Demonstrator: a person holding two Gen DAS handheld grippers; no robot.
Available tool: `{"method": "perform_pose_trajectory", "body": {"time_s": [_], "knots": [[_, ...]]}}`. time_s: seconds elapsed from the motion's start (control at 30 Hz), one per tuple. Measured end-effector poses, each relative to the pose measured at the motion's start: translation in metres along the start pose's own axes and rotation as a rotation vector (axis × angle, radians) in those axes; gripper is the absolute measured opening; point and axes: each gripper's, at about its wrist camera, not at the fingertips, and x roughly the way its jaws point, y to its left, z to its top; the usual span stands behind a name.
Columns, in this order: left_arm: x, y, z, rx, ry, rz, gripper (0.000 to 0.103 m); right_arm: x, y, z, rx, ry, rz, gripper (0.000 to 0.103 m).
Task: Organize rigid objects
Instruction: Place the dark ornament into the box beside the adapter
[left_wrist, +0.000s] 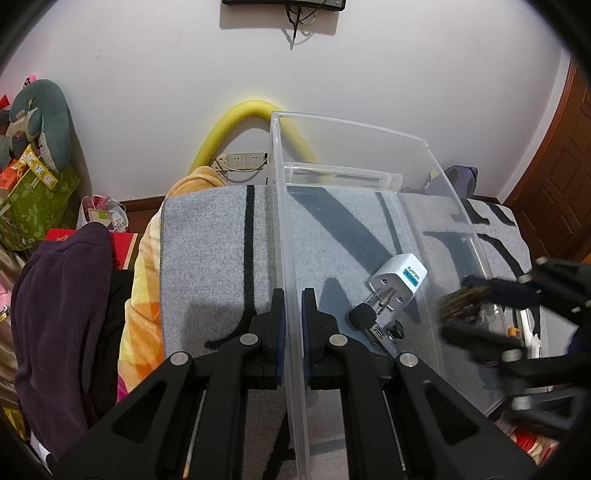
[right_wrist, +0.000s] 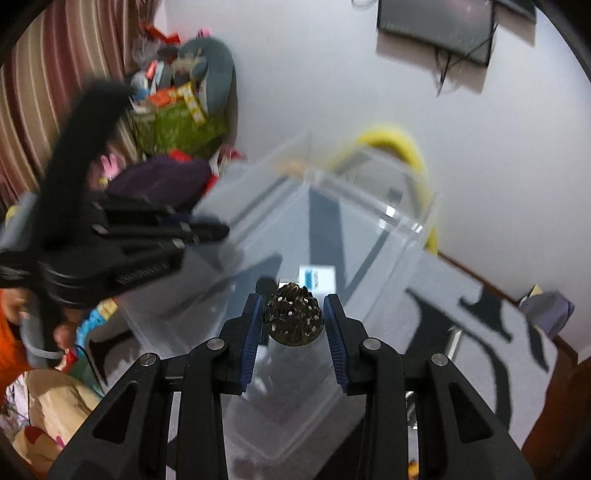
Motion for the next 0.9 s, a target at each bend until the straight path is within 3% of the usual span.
{"method": "perform_pose_trajectory", "body": {"time_s": [0.1,0.5,0.6,0.9], "knots": [[0.000,0.000,0.000,0.000,-0.001,-0.003,0.006,0.020,0.003,-0.005,-0.019,0.049,-0.019,0.031],[0.001,0.000,0.000,-0.001,-0.002,-0.005,0.006,0.025,0.016,-0.012,-0.067,0.066,-0.028,0.032],[0.002,-0.001,-0.001,0.001,-0.003,-0.004,0.006,0.020,0.013,-0.012,-0.052,0.065,-0.016,0.043],[0.002,-0.001,-0.001,0.001,-0.002,-0.004,0.006,-0.042,-0.021,-0.003,0.016,-0.089,-0.056,0.048]]}}
